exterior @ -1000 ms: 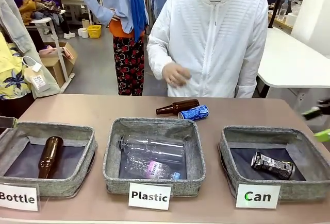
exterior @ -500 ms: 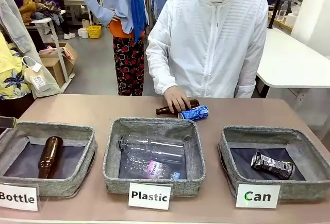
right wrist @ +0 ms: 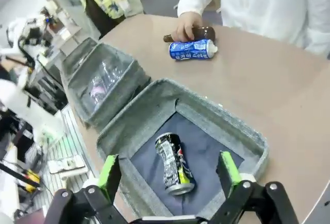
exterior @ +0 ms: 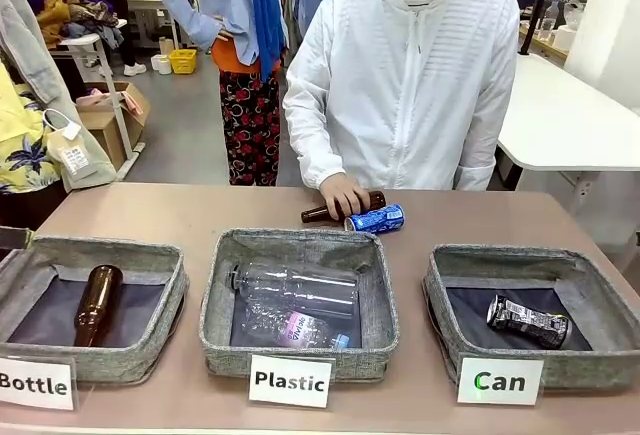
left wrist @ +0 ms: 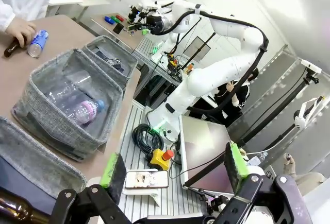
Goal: Sort the can waste into the basket.
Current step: Pick up the can waste from the table and place it in the right Fabric basket.
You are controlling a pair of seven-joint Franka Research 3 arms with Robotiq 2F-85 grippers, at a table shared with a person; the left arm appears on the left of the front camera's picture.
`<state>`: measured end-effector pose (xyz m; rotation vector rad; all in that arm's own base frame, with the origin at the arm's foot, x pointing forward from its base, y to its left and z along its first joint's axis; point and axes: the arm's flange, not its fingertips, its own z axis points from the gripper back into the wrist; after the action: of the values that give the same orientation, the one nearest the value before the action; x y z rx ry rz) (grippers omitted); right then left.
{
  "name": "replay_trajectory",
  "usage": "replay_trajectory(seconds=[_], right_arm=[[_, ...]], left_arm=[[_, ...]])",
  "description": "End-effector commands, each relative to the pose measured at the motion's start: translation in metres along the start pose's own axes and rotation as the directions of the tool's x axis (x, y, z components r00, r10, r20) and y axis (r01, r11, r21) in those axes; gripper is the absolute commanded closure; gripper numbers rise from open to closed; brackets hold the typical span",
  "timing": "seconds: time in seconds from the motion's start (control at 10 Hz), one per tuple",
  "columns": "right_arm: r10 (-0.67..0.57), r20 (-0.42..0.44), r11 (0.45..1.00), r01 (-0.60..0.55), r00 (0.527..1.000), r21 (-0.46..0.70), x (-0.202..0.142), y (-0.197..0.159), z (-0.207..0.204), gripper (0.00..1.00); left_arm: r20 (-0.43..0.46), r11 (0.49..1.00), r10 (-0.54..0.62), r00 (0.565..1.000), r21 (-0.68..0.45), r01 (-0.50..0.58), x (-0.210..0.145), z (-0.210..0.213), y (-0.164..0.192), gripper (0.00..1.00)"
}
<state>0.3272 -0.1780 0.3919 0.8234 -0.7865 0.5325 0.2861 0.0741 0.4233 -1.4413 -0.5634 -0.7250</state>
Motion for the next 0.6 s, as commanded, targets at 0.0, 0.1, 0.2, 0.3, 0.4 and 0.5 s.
replay_trajectory(seconds=[0.0, 0.1, 0.2, 0.3, 0.4, 0.5], right_arm=[[-0.274, 0.118, 0.961, 0.266, 0.954, 0.077, 0.029, -0.004, -0.004, 0.00], [-0.340, 0.227, 0.940, 0.335, 0.913, 0.060, 0.037, -0.004, -0.010, 0.00], [-0.349, 0.246, 0.936, 0.350, 0.904, 0.041, 0.039, -0.005, -0.014, 0.00], [-0.375, 0.235, 0.927, 0.368, 0.897, 0.075, 0.039, -0.010, -0.017, 0.00], [-0.347, 0.232, 0.938, 0.339, 0.909, 0.077, 0.040, -0.013, -0.021, 0.00], [-0.211, 0.225, 0.976, 0.218, 0.951, -0.008, 0.043, -0.012, -0.022, 0.00]], left_arm=[[-0.001, 1.000, -0.002, 1.000, -0.006, 0.002, 0.001, 0.001, -0.002, 0.00], [-0.001, 1.000, -0.002, 1.000, -0.006, 0.002, 0.001, 0.001, -0.002, 0.00], [-0.001, 1.000, -0.002, 1.000, -0.006, 0.002, 0.001, 0.001, -0.002, 0.00], [-0.001, 1.000, -0.002, 1.000, -0.006, 0.002, 0.001, 0.001, -0.002, 0.00], [-0.001, 1.000, -0.002, 1.000, -0.006, 0.002, 0.001, 0.001, -0.002, 0.00], [-0.001, 1.000, -0.002, 1.000, -0.006, 0.002, 0.001, 0.001, -0.002, 0.00]])
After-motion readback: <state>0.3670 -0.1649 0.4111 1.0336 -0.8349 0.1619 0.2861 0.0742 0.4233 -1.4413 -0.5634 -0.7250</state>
